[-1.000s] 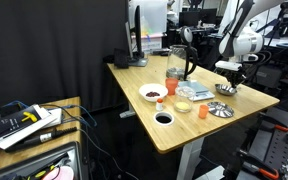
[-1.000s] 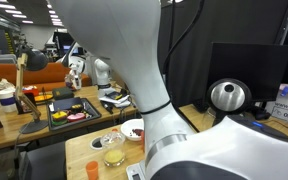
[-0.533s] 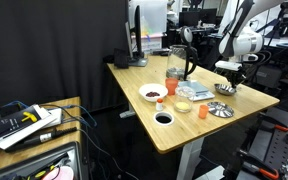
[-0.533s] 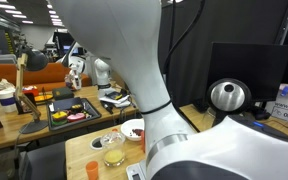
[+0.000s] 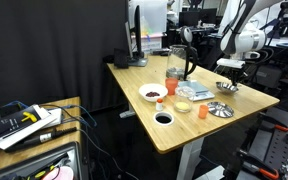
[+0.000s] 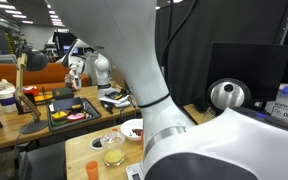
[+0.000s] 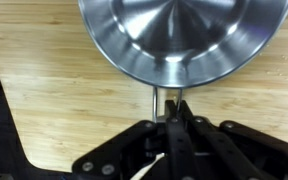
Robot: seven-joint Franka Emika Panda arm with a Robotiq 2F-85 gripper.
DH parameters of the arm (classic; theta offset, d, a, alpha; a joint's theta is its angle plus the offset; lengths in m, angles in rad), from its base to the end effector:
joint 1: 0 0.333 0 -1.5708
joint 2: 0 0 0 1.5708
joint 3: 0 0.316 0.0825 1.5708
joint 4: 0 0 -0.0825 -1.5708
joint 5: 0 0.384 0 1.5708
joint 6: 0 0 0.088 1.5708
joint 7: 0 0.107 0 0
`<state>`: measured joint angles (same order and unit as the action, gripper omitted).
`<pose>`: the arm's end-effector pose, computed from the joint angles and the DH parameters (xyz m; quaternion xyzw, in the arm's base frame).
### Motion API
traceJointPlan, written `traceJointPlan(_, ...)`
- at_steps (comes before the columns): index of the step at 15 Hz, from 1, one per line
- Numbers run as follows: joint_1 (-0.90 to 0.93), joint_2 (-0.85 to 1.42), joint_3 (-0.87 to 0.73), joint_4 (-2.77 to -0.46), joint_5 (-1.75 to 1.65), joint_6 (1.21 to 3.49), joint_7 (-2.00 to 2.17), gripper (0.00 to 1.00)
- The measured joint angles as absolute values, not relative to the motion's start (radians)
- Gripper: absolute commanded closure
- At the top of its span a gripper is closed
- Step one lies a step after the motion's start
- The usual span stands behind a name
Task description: Place the silver pan on top of the scale
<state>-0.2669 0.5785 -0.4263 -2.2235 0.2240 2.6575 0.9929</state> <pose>0.3947 -0.3548 0.1280 0.6051 -0.7925 -0.0264 0.0723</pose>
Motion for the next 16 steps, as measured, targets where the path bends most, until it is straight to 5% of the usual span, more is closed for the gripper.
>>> traceJointPlan(16, 0.022, 0.398, -0.546, -2.331, -0.087, 2.654, 1.338, 0.99)
